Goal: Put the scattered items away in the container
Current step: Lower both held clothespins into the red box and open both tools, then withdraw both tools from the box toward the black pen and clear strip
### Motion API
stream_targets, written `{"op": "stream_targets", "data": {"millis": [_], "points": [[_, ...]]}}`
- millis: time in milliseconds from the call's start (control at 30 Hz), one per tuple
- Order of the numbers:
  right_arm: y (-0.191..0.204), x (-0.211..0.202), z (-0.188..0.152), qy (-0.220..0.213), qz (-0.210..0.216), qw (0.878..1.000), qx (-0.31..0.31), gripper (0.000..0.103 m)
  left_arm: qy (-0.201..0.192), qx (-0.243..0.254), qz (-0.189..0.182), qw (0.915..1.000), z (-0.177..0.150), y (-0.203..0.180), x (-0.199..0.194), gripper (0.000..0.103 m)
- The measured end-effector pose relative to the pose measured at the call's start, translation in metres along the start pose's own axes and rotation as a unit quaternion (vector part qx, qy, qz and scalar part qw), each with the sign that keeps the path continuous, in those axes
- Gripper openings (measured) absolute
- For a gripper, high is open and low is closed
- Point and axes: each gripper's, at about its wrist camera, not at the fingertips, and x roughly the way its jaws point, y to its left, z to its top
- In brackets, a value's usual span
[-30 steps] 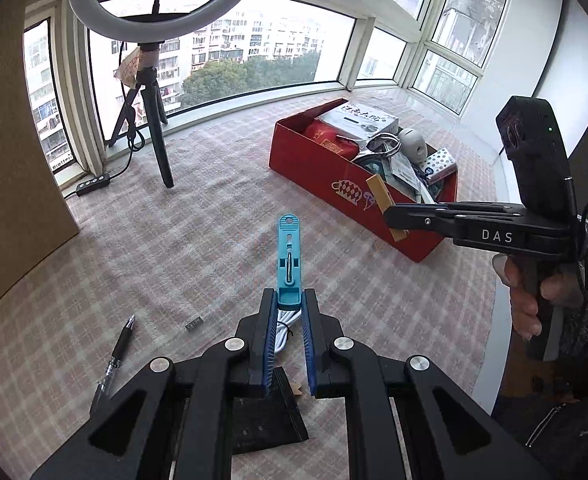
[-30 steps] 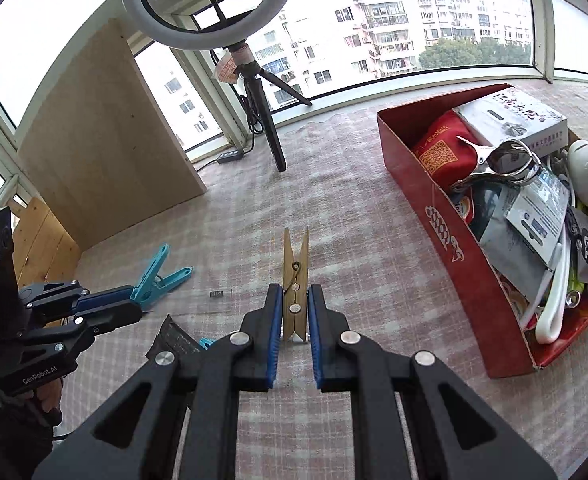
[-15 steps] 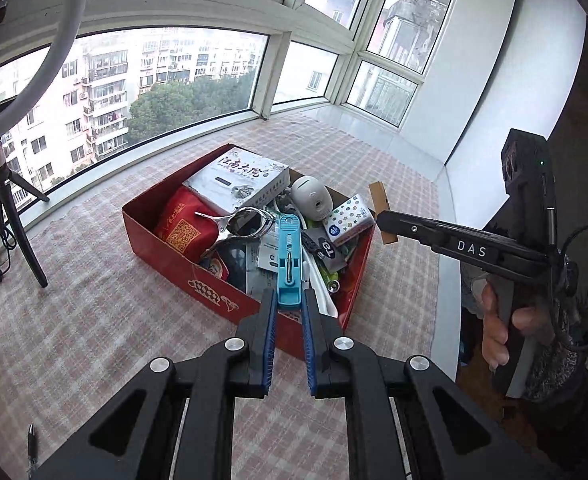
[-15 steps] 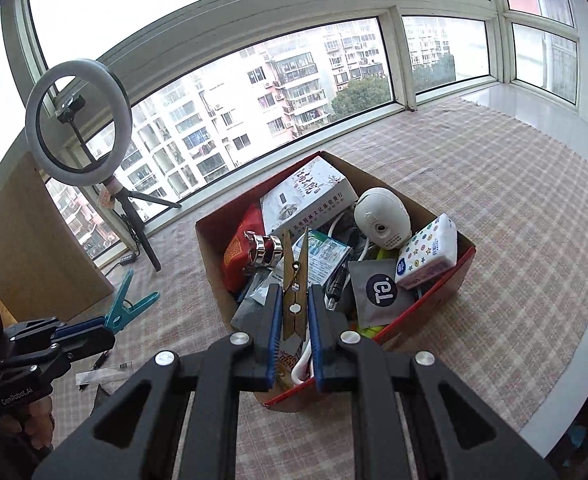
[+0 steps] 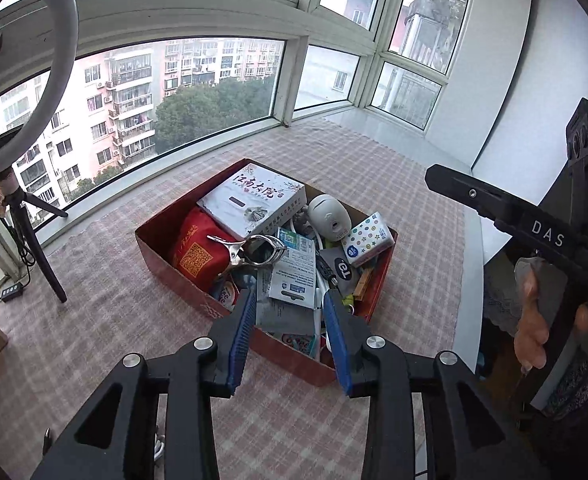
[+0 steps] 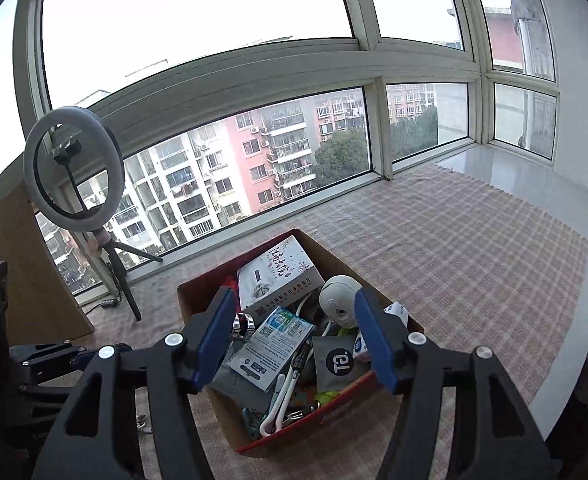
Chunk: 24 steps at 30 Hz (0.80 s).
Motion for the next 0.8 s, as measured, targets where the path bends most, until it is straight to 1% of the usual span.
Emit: {"op": "stream_targets", "data": {"millis": [100, 200, 333, 533, 667, 733, 800], "points": [[0.014, -0.006, -0.002, -0.001, 0.013, 1.000, -0.015, 0.061, -0.012, 0.003, 0.025, 0.9996, -0.005, 0.013, -0.023, 0.034], [0.032, -0.013, -0.005, -0.004, 0.030, 0.999, -0.030, 0.061, -0.022, 0.005, 0.059, 0.9980, -0.010, 0.024, -0.046, 0.034], [0.060, -0.018, -0.013, -0.002, 0.059, 0.997, -0.050, 0.061, -0.040, -0.009, 0.096, 0.9945, -0.021, 0.041, -0.076, 0.034], [0.106, -0.022, -0.028, 0.002, 0.087, 0.992, -0.093, 0.062, -0.061, -0.042, 0.153, 0.9855, -0.045, 0.069, -0.116, 0.036], [0.131, -0.021, -0.039, 0.011, 0.103, 0.988, -0.111, 0.062, -0.071, -0.065, 0.182, 0.9786, -0.067, 0.087, -0.140, 0.042], [0.140, -0.019, -0.045, 0.015, 0.111, 0.987, -0.116, 0.063, -0.072, -0.076, 0.190, 0.9762, -0.079, 0.097, -0.149, 0.043], [0.148, -0.016, -0.051, 0.023, 0.121, 0.985, -0.118, 0.063, -0.067, -0.083, 0.207, 0.9725, -0.091, 0.105, -0.154, 0.043]]}}
